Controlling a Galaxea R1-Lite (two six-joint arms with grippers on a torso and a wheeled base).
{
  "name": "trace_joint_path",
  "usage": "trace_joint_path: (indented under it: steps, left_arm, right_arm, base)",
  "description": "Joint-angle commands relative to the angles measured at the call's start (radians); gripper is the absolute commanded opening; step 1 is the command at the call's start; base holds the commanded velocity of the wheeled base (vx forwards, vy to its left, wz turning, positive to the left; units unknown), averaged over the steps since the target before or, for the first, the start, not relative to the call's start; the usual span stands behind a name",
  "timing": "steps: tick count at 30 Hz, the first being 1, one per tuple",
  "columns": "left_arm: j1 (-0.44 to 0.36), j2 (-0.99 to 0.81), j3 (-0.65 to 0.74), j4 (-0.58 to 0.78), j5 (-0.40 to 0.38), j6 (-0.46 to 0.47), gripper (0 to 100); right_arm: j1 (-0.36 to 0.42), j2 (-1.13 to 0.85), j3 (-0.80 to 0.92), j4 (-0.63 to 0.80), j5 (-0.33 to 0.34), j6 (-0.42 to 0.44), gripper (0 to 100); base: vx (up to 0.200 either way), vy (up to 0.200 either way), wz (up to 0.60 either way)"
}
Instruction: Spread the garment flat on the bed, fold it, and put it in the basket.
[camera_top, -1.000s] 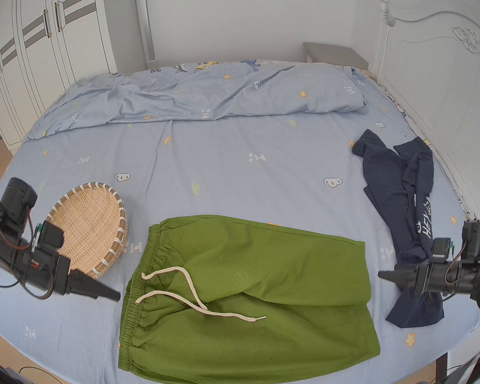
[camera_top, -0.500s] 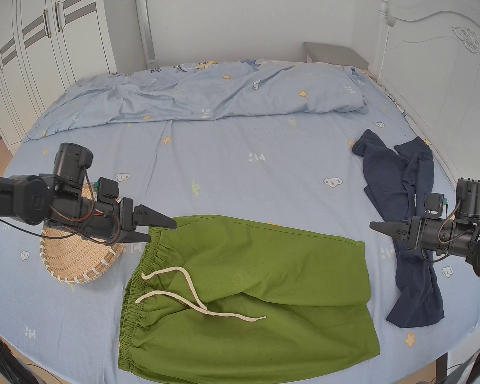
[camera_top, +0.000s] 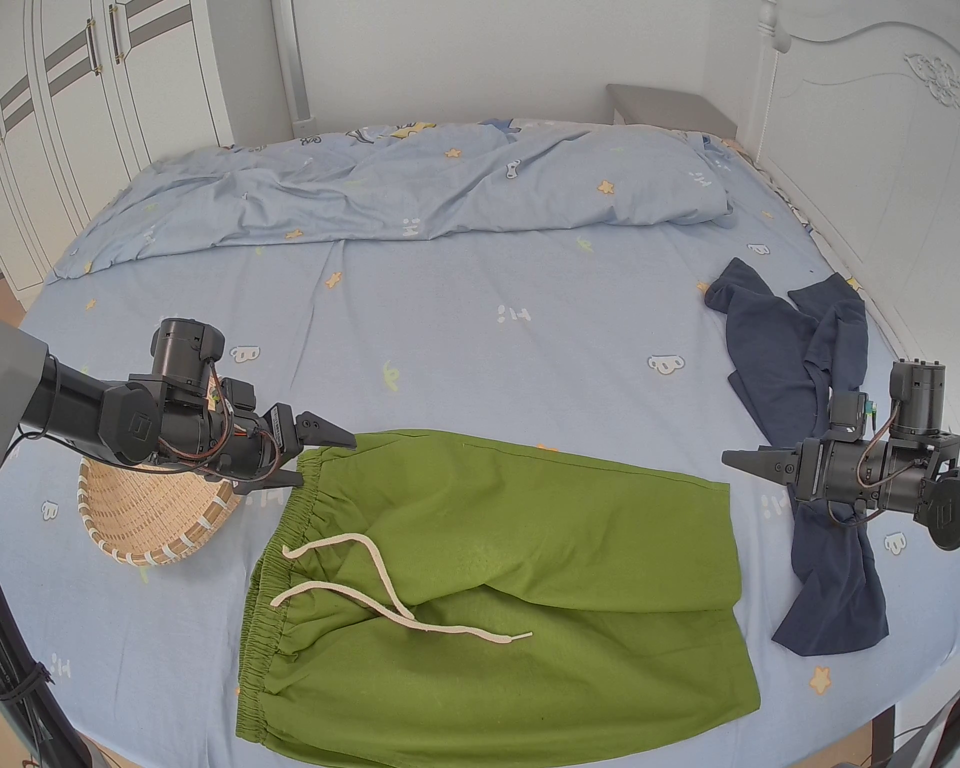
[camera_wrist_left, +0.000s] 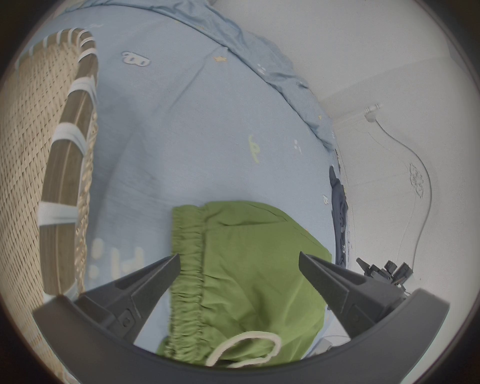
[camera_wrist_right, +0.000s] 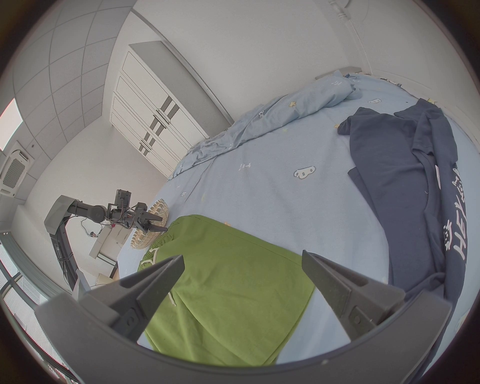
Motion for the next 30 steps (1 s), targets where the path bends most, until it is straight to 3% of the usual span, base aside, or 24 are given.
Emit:
trace_joint_path:
  steps: [1,8,14,19,30]
  left_arm:
    - [0.043,0.008,-0.003,-0.007,0.012,-0.002,100]
    - [0.102,0.008,-0.001,-0.01,0.015,0.001,100]
    - [0.075,0.019,-0.001,-0.015,0.011,0.005,100]
    - [0.026,0.094,-0.01,-0.099,0.017,-0.003,100]
    - [0.053,0.122,-0.024,-0.115,0.017,0.001,100]
  right_arm:
    - [0.009,0.0,0.004,0.0,0.0,0.001,100]
    - [0.009,0.002,0.006,-0.003,0.0,0.001,100]
    - [0.009,0.008,0.006,-0.005,0.0,0.001,100]
    - [0.009,0.008,0.007,-0.005,0.0,0.001,100]
    - [0.006,0.008,0.006,-0.006,0.0,0.001,100]
  base:
    - [0.0,0.0,0.0]
    - [0.0,0.0,0.0]
    - [0.0,0.0,0.0]
    - [0.0,0.0,0.0]
    - [0.0,0.0,0.0]
